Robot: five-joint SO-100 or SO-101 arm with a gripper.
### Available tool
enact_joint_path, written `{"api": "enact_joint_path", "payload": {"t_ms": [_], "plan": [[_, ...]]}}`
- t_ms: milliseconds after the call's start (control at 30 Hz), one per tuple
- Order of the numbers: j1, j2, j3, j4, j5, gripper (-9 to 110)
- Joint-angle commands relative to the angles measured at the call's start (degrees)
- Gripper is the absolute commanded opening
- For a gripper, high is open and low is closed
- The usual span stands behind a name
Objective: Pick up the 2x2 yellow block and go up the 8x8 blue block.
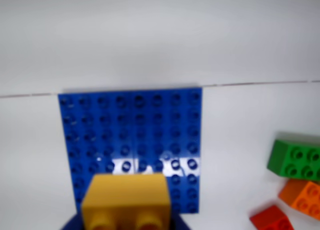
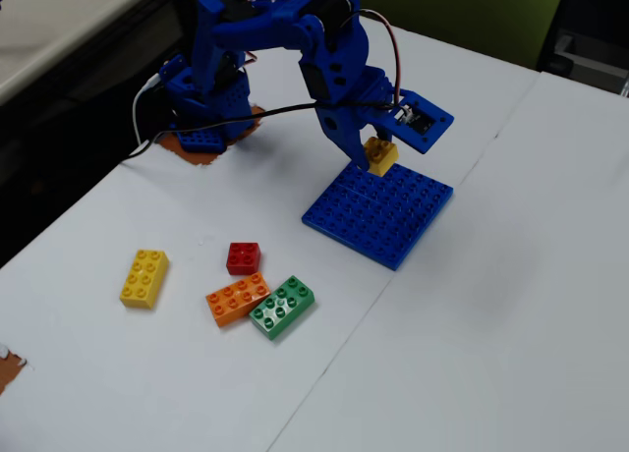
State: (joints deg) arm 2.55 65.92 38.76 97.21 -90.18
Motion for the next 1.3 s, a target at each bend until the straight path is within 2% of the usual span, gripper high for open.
{"api": "enact_joint_path", "payload": {"t_ms": [0, 1267], "plan": [[0.4, 0.8, -2.9, -0.4, -0.2, 5], [0.6, 0.6, -2.8, 0.7, -0.8, 5]]}}
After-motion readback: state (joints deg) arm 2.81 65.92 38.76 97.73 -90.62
